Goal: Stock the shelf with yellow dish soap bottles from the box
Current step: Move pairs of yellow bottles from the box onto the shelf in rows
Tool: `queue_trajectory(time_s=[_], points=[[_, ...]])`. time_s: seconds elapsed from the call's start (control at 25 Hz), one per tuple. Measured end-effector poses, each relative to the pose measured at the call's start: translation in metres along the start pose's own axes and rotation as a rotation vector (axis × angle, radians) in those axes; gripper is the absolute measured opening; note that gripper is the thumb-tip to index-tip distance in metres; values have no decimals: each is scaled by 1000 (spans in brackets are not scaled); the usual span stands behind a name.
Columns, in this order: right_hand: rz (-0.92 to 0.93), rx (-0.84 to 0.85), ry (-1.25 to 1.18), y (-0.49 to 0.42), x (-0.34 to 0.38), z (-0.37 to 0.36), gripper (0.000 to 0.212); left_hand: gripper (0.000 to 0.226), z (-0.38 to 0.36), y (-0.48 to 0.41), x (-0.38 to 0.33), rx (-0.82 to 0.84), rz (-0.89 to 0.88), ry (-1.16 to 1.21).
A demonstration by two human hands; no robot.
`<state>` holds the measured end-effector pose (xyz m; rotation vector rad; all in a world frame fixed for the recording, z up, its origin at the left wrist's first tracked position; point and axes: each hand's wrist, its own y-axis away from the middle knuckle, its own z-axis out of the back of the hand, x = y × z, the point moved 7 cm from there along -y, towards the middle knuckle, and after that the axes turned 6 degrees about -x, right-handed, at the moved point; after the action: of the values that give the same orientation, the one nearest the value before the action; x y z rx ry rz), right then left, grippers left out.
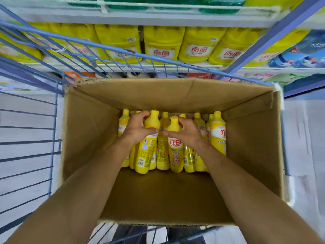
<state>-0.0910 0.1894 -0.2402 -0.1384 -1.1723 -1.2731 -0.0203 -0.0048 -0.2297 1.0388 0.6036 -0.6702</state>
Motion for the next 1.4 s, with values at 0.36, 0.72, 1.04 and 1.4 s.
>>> queue_trajectory(time_s=[0.36,0.72,1.04,1.4], points=[[318,-129,23,81,203,121,30,60,91,103,-190,43,-299,153],[639,-334,-31,196,452,288,48,60,223,242,-447,-61,-726,170],[854,-436,-34,265,584,385,27,60,280,315,-596,-164,-1000,170],[977,-448,5,212,648,444,40,52,301,286,-682,-326,-1038,96]])
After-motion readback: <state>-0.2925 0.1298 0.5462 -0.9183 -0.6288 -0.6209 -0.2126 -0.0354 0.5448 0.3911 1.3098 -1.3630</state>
